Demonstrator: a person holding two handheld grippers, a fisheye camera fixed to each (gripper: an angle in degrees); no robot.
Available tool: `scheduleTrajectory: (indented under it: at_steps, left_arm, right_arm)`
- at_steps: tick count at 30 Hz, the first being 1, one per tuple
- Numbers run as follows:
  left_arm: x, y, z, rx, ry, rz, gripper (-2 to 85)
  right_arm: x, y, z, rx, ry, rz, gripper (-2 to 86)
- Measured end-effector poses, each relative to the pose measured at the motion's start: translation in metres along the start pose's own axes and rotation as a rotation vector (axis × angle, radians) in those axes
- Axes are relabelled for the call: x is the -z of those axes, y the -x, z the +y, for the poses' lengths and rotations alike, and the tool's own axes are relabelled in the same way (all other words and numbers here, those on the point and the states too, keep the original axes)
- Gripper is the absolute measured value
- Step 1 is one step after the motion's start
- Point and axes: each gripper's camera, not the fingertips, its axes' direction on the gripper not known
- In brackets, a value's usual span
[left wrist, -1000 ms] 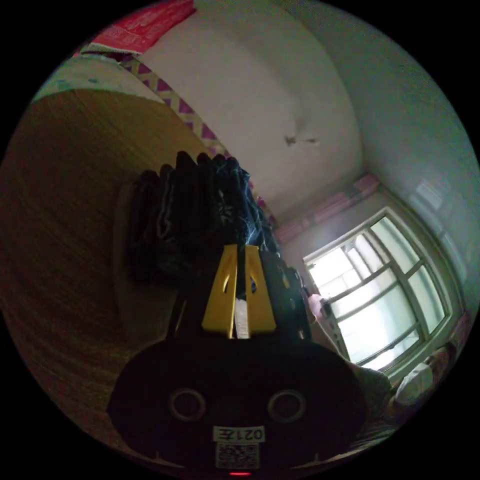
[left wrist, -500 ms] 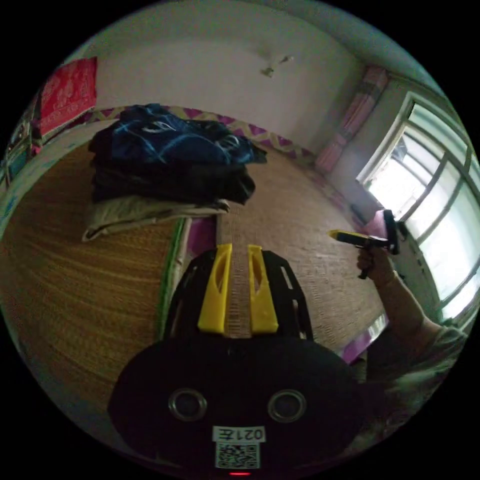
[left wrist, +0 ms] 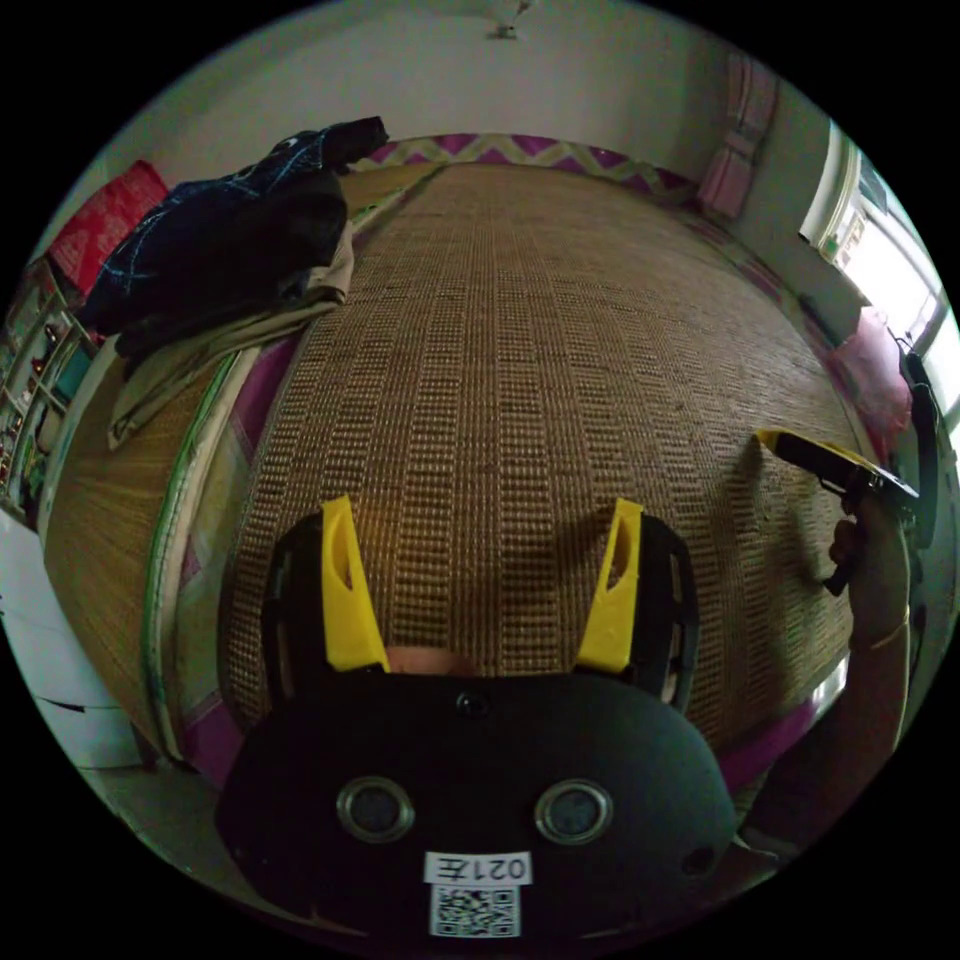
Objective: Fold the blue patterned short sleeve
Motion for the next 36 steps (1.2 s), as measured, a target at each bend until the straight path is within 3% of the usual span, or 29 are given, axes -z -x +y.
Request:
scheduleTrajectory:
  at_steps: [36]
  left_arm:
    - [-0.07, -0.05, 0.154, -0.012, 0.004, -0.003, 33.0]
  right_arm:
    - [0.024, -0.006, 0.074, -0.016, 0.002, 0.006, 31.4]
